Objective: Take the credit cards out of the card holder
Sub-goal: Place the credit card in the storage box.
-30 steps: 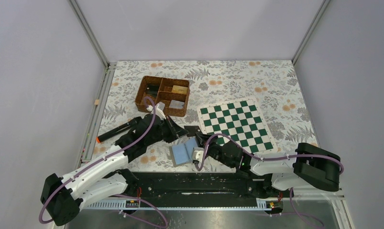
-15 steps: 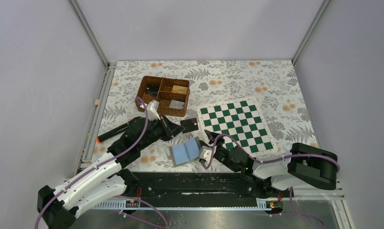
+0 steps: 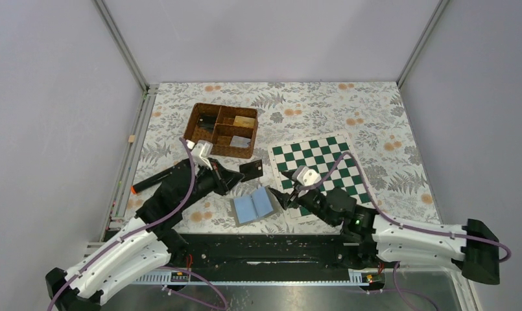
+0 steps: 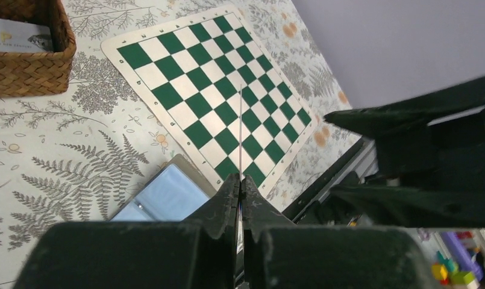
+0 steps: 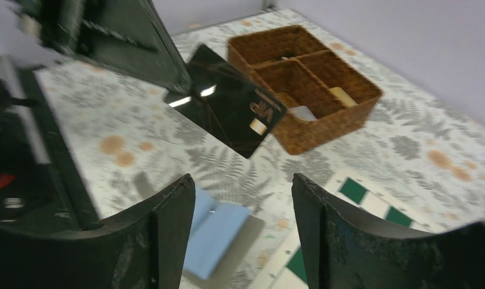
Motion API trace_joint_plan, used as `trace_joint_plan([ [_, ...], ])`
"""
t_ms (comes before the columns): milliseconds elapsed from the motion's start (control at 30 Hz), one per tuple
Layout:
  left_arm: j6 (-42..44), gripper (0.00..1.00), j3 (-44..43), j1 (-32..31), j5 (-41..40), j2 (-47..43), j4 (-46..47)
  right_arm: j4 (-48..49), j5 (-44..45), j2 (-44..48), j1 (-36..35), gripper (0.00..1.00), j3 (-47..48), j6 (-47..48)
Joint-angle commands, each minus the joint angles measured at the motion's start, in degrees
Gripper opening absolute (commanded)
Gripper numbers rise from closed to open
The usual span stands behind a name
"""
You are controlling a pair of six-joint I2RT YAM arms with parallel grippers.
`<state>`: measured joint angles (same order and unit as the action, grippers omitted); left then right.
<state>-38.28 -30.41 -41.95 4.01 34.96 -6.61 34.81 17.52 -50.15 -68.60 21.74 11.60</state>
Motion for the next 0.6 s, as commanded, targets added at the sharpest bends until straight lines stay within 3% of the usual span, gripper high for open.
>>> trace_joint_plan([
  [0,9.45,0.0,-6.11,0.28,7.07,1.07,-5.33,-23.69,-10.31,5.14,0.56,0.67,10.82,-14.52],
  [67,12.03,0.0,-9.03,0.29,13.63,3.04,-9.66,-30.91,-16.37,5.5,2.88,0.68,15.39,-13.54],
  [267,14.68,0.0,-11.9,0.29,28.03,8.82,-12.91,-43.67,-49.56,-0.43,20.67,0.63,26.94,-19.09],
  [433,12.23,0.0,-10.99,0.29,32.94,11.55,-8.68,-55.07,-57.34,-9.83,21.88,0.57,35.35,-13.27],
  [567,12.58,0.0,-11.07,0.3,35.67,13.17,-8.17,-53.37,-64.58,-15.58,21.93,0.56,36.28,-14.67],
])
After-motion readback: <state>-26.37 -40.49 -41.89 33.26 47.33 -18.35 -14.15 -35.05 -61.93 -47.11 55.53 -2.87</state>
